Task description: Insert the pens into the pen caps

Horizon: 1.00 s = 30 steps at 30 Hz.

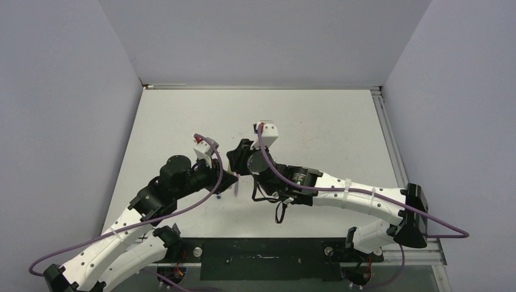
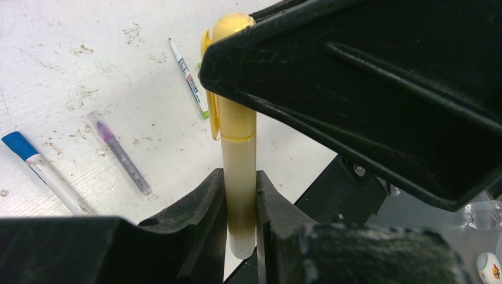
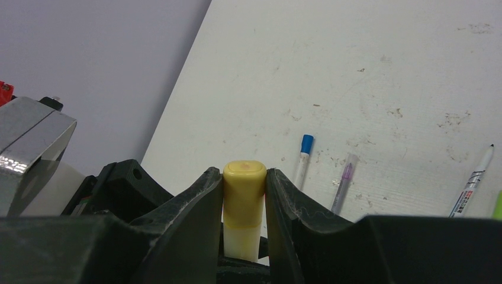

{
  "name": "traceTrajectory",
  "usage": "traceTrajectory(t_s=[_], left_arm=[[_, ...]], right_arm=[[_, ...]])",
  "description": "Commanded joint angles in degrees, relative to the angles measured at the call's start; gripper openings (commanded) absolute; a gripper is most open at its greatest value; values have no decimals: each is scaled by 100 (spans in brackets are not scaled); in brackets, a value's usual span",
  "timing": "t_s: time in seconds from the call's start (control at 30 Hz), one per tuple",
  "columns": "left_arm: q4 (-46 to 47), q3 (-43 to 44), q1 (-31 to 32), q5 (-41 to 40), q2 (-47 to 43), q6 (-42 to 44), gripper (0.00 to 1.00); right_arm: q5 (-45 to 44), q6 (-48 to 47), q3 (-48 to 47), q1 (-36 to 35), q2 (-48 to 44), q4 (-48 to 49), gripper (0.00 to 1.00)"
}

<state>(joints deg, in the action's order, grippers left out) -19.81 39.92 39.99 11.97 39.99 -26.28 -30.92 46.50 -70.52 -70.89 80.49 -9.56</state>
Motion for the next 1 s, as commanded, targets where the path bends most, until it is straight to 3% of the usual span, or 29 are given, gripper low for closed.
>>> traceTrajectory(t_s=[0.0,0.27,0.63,0.97], left_arm=[[251,389,9,-229,-26,167,0],[557,316,9,-292,7,323,0],[1771,5,9,-394,-109,570,0],[2905,-385,8,-249,-187,786,0]], right_arm=[[229,-45,-61,-99,58,-31,5],[616,-212,-58,-204,3,41,5],[477,-589,-10,-448,-224,11,6],[241,-1115,-33,-669,-442,83,18]])
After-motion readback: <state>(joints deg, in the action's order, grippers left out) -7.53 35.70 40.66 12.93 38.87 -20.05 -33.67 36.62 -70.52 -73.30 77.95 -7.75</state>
